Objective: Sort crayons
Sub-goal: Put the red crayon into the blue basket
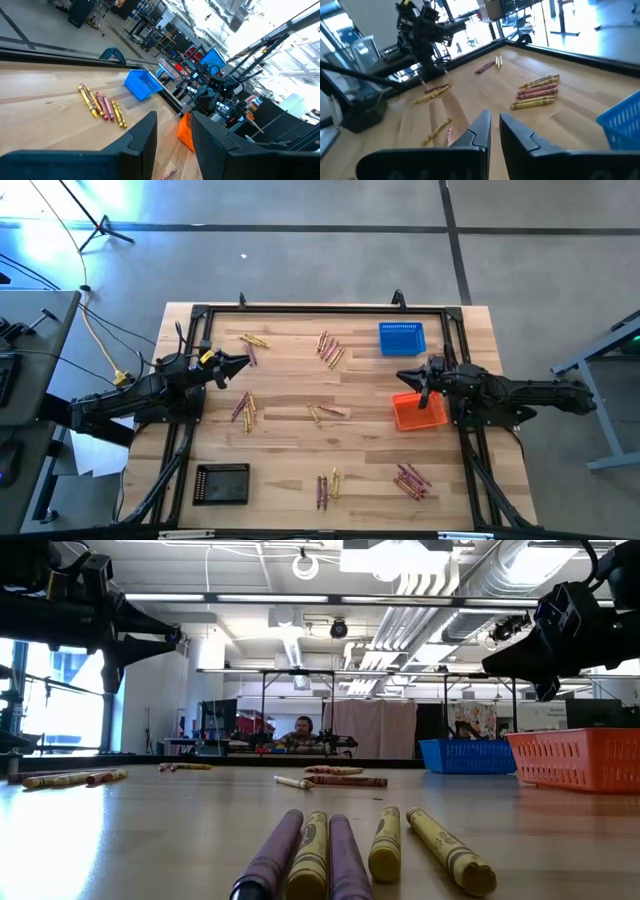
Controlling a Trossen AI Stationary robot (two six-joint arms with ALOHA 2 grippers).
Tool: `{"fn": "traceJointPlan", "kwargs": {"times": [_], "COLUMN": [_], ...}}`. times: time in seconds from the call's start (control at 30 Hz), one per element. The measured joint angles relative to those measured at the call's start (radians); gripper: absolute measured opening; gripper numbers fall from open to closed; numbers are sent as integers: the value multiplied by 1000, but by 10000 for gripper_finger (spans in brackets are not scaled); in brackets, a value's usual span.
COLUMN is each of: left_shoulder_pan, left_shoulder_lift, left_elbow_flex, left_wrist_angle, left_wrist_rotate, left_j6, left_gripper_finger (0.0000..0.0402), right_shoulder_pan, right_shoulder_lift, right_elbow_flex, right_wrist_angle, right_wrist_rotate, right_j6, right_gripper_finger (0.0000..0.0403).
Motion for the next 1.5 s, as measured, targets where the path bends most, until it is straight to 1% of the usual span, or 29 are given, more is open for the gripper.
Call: {"fn": "traceJointPlan", "kwargs": {"times": [0.03,0.1,0.13,0.23,0.33,0.4,0.5,0.57,0.67,0.8,0.9,0.97,1.07,1.13,1.2,1.37,1.5], "left_shoulder_pan": [0,0,0,0,0,0,0,0,0,0,0,0,0,0,0,0,0], "left_shoulder_lift": [0,0,0,0,0,0,0,0,0,0,0,0,0,0,0,0,0], "left_elbow_flex": [0,0,0,0,0,0,0,0,0,0,0,0,0,0,0,0,0], "left_wrist_angle": [0,0,0,0,0,0,0,0,0,0,0,0,0,0,0,0,0], "left_wrist_rotate": [0,0,0,0,0,0,0,0,0,0,0,0,0,0,0,0,0], "left_j6": [0,0,0,0,0,0,0,0,0,0,0,0,0,0,0,0,0], "left_gripper_finger": [106,106,106,106,106,106,106,106,106,106,106,106,106,106,106,106,106], "right_shoulder_pan": [0,0,0,-1,-1,-1,-1,-1,-1,-1,-1,-1,-1,-1,-1,-1,-1], "right_shoulder_lift": [0,0,0,0,0,0,0,0,0,0,0,2,44,109,192,473,719], "right_elbow_flex": [0,1,1,2,3,3,4,4,5,5,7,43,160,256,356,577,692], "right_wrist_angle": [0,5,7,11,11,11,10,10,13,68,78,1,-227,-358,-435,-560,-637], "right_wrist_rotate": [9,93,136,220,310,349,357,340,297,264,202,174,170,167,141,-10,-96], "right_j6": [-33,-85,-79,-67,-117,-145,-144,-140,-89,-80,-66,-57,-17,12,20,-10,-89], "right_gripper_finger": [26,26,26,26,26,26,26,26,26,26,26,26,26,26,26,26,26]}}
